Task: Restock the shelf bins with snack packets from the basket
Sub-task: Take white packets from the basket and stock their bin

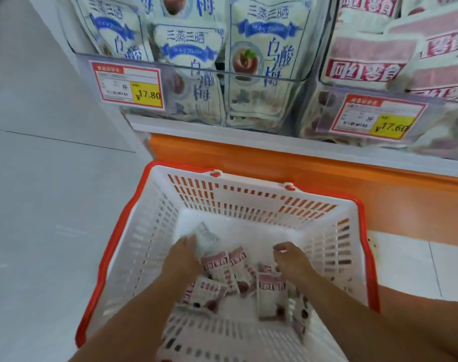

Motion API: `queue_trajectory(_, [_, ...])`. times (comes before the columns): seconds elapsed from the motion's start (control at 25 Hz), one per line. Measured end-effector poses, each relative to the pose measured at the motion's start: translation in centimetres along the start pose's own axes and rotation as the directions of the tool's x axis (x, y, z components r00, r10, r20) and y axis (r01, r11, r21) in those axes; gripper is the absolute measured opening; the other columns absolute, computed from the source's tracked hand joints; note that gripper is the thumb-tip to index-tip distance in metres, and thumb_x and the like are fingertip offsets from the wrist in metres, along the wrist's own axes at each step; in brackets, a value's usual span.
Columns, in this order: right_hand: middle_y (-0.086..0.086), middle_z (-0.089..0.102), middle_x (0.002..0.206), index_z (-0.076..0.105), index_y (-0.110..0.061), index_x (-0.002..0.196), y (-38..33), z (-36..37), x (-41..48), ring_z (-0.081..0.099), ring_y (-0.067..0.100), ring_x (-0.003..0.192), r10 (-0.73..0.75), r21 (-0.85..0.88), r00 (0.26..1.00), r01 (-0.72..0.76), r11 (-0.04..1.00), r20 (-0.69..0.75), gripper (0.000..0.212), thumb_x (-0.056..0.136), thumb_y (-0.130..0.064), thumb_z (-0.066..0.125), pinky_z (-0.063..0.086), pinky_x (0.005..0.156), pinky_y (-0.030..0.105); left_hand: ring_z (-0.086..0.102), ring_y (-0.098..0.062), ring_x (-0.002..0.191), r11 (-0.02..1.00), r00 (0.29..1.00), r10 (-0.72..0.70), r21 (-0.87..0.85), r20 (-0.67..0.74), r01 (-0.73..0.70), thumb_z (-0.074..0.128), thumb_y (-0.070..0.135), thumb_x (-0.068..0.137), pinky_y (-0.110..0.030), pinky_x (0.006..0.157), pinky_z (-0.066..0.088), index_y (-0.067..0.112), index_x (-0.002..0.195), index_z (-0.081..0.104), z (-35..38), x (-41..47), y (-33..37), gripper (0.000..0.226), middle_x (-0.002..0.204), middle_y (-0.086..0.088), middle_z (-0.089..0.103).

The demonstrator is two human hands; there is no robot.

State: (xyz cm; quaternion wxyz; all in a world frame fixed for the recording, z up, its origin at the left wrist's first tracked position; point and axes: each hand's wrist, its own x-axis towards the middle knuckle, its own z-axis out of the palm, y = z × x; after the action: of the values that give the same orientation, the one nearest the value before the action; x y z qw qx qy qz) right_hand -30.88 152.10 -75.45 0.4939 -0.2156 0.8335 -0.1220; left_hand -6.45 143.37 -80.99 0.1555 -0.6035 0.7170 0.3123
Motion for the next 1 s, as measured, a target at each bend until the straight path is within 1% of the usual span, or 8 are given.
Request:
queue_trajectory(0.12, [0.000, 0.061, 0.103, 0.058, -0.021, 0.119, 0.4, 1.0, 0.9, 0.067, 0.022, 0.085, 0.033, 0.059, 0.999, -0.034, 0.998, 0.019, 0.026, 0.096, -0.018, 0.046, 0.057, 0.069, 0.034, 0.042, -0.027, 0.125, 0.984, 0.998, 0.022, 0.177, -0.057, -0.012, 0.072, 0.038, 0.077, -0.039, 0.101, 0.045, 0.021, 0.149, 0.018, 1.7, 0.5, 0.1, 0.091, 0.143, -0.007, 0.035])
queue_trajectory(0.24, [-0.002, 0.062, 0.100, 0.059, -0.023, 0.115, 0.5, 1.5, 0.9, 0.067, 0.018, 0.079, 0.054, 0.123, 0.998, -0.056, 0.991, 0.024, 0.023, 0.095, -0.017, 0.047, 0.048, 0.057, 0.027, 0.052, -0.021, 0.106, 0.972, 0.994, 0.042, 0.234, -0.105, -0.017, 0.064, 0.028, 0.086, -0.033, 0.087, 0.052, 0.022, 0.145, 0.025, 1.7, 0.9, 0.7, 0.072, 0.128, -0.004, 0.046])
queue_trajectory(0.36, [0.003, 0.064, 0.102, 0.059, -0.023, 0.113, 0.0, 1.0, 0.6, 0.063, 0.013, 0.065, 0.035, 0.225, 0.999, -0.038, 0.974, 0.017, 0.022, 0.097, -0.016, 0.046, 0.044, 0.051, 0.023, 0.060, -0.016, 0.082, 0.991, 0.973, -0.087, -0.121, -0.215, 0.062, 0.046, 0.021, 0.098, -0.032, 0.073, 0.055, 0.015, 0.123, 0.053, 0.2, 0.8, 2.2, 0.026, 0.101, -0.001, 0.062])
queue_trajectory(0.44, [0.005, 0.066, 0.099, 0.059, -0.020, 0.114, -0.9, 0.5, 0.1, 0.062, 0.014, 0.066, 0.002, 0.308, 0.999, -0.014, 0.951, 0.039, 0.019, 0.098, -0.017, 0.048, 0.046, 0.052, 0.023, 0.065, -0.020, 0.078, 0.852, 0.984, -0.165, -0.513, -0.069, 0.107, 0.049, 0.019, 0.099, -0.037, 0.070, 0.058, 0.009, 0.107, 0.059, -1.8, 0.2, 3.4, 0.016, 0.092, -0.006, 0.067])
queue_trajectory(0.56, [0.004, 0.070, 0.099, 0.060, -0.016, 0.112, -3.0, -0.4, -1.3, 0.066, 0.020, 0.083, -0.070, 0.458, 0.990, 0.006, 0.889, 0.123, 0.022, 0.098, -0.031, 0.052, 0.054, 0.066, 0.028, 0.072, -0.026, 0.091, 0.480, 0.973, 0.028, -0.857, 0.230, 0.189, 0.060, 0.015, 0.095, -0.036, 0.076, 0.060, 0.007, 0.111, 0.063, -5.6, -2.7, 5.5, 0.018, 0.100, -0.009, 0.074])
queue_trajectory(0.68, [0.002, 0.073, 0.101, 0.063, -0.020, 0.106, -4.7, -0.8, -2.9, 0.067, 0.023, 0.098, -0.202, 0.528, 0.960, 0.073, 0.846, 0.192, 0.027, 0.096, -0.044, 0.055, 0.053, 0.086, 0.037, 0.070, -0.027, 0.101, 0.419, 0.935, 0.204, -0.889, 0.291, 0.185, 0.063, 0.018, 0.093, -0.043, 0.091, 0.055, 0.011, 0.118, 0.064, -7.4, -5.5, 6.7, 0.026, 0.108, -0.011, 0.073])
queue_trajectory(0.84, [0.003, 0.076, 0.098, 0.068, -0.016, 0.103, -5.1, -1.6, -5.2, 0.068, 0.023, 0.096, -0.337, 0.631, 0.920, 0.144, 0.763, 0.198, 0.021, 0.087, -0.030, 0.069, 0.051, 0.086, 0.037, 0.070, -0.028, 0.102, 0.395, 0.929, 0.243, -0.903, 0.279, 0.168, 0.068, 0.020, 0.089, -0.042, 0.091, 0.056, 0.011, 0.120, 0.063, -8.5, -8.6, 8.1, 0.033, 0.110, -0.012, 0.072])
queue_trajectory(1.0, [0.017, 0.072, 0.105, 0.062, 0.002, 0.116, -5.0, -3.0, -6.7, 0.067, 0.026, 0.088, -0.373, 0.837, 0.913, 0.069, 0.544, 0.167, 0.034, 0.085, -0.008, 0.070, 0.054, 0.071, 0.031, 0.068, -0.026, 0.104, 0.080, 0.976, 0.164, -0.988, 0.144, 0.132, 0.072, 0.017, 0.080, -0.041, 0.087, 0.056, 0.010, 0.113, 0.065, -9.7, -10.1, 9.2, 0.034, 0.106, -0.008, 0.074])
